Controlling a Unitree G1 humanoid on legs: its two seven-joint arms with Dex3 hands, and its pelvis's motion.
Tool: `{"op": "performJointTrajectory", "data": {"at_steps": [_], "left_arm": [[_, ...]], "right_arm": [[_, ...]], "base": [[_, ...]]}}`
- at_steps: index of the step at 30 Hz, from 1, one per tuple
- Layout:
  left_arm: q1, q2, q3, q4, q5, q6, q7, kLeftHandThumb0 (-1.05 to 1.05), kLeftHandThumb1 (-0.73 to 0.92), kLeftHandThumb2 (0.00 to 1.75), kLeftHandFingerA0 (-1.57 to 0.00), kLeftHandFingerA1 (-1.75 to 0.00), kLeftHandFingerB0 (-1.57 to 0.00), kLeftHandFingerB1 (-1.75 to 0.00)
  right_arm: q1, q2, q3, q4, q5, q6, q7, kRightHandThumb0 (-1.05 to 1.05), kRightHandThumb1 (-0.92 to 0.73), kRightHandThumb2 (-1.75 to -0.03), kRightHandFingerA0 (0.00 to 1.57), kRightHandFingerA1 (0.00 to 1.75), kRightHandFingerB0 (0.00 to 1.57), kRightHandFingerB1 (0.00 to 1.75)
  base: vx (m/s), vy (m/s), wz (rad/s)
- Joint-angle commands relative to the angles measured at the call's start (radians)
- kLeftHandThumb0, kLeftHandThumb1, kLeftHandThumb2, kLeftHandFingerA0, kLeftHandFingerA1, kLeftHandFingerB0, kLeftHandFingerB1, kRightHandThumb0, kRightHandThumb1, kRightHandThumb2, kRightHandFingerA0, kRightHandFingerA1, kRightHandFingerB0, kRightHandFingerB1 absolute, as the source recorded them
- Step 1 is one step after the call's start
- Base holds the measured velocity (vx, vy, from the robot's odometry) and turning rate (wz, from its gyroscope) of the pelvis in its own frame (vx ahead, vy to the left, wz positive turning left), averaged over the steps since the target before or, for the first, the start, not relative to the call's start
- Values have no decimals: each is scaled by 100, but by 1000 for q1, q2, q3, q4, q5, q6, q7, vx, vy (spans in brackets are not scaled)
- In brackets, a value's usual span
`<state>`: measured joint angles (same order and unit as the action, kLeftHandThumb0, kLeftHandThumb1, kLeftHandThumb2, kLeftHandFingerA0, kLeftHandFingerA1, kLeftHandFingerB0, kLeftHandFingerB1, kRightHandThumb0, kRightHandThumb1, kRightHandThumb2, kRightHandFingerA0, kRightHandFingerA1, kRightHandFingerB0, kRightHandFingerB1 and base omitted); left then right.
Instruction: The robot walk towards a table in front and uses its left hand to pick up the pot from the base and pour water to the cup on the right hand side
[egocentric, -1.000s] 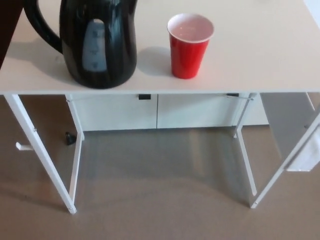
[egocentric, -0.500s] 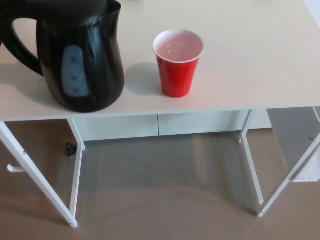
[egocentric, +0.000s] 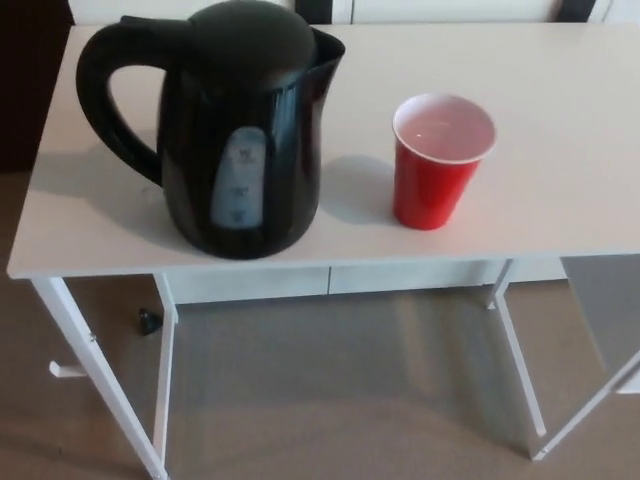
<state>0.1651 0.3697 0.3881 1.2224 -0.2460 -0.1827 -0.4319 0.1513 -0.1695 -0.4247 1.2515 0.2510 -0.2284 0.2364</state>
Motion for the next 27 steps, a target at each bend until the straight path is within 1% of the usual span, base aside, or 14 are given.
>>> {"op": "performJointTrajectory", "data": {"at_steps": [1,6,8,9,10,11,14,15,21,22,23,25,26,27], "left_arm": [[-6,6,-4,-3,8,-6,9,-35,59,57,-52,-46,-49,-37],[-6,7,-6,-3,8,-7,-1,-36,59,57,-51,-45,-47,-36],[-8,7,-5,-8,7,-3,6,-33,57,57,-53,-46,-48,-37],[-12,5,-7,-4,10,0,22,-31,59,57,-56,-46,-51,-37],[-14,4,-7,-2,12,2,29,-31,59,57,-56,-46,-51,-37],[-14,4,-6,-2,11,-1,28,-32,57,57,-57,-47,-52,-38],[-11,6,-9,-4,11,-8,16,-33,58,57,-55,-47,-51,-37],[-15,5,-3,1,6,-6,23,-32,54,56,-58,-48,-52,-38],[-16,5,-5,1,9,-14,22,-32,54,56,-58,-48,-51,-38],[-14,6,-5,1,9,-13,21,-40,46,69,-53,-54,-46,-46],[-13,7,-6,3,10,-14,18,-40,46,69,-53,-54,-46,-46],[-14,6,-4,3,8,-11,27,-39,46,68,-54,-55,-48,-46],[-14,6,-4,1,7,-9,25,-34,54,56,-59,-49,-52,-38],[-14,7,-3,0,6,-7,21,-34,54,56,-59,-49,-52,-38]], "right_arm": [[-3,-12,-7,-7,7,-6,0,-39,-79,-63,6,43,0,26],[-5,-15,11,-8,-15,-9,-18,-39,-79,-63,8,43,1,28],[-8,-16,9,-3,-12,-14,-9,-41,-73,-67,6,46,6,21],[-7,-16,7,-3,-9,-16,-9,-45,-64,-82,6,49,2,28],[-7,-15,6,-3,-8,-16,-9,-45,-64,-82,6,49,2,28],[-6,-16,9,-2,-11,-18,-8,-37,-78,-65,6,44,1,29],[-5,-16,5,1,-6,-17,2,-38,-76,-64,7,43,1,30],[-8,-16,4,1,-5,-10,-6,-38,-74,-65,8,46,7,23],[-14,-18,10,10,-14,-8,-29,-36,-76,-66,8,44,8,23],[-10,-17,7,8,-10,-10,-21,-38,-76,-64,7,44,4,29],[-5,-15,4,4,-5,-15,-11,-38,-76,-64,7,44,4,29],[-4,-16,0,7,0,-13,-3,-38,-77,-63,7,42,3,30],[-3,-16,0,6,-1,-16,-2,-36,-76,-67,7,49,7,26],[-1,-15,2,5,-3,-21,-1,-36,-76,-67,7,49,7,26]], "base": [[102,-19,12],[168,-8,8],[199,41,-8],[112,-15,-7],[103,32,-11],[101,91,-3],[87,116,-11],[97,146,-15],[146,261,-5],[100,222,3],[90,206,6],[79,128,2],[71,87,7],[91,55,3]]}}
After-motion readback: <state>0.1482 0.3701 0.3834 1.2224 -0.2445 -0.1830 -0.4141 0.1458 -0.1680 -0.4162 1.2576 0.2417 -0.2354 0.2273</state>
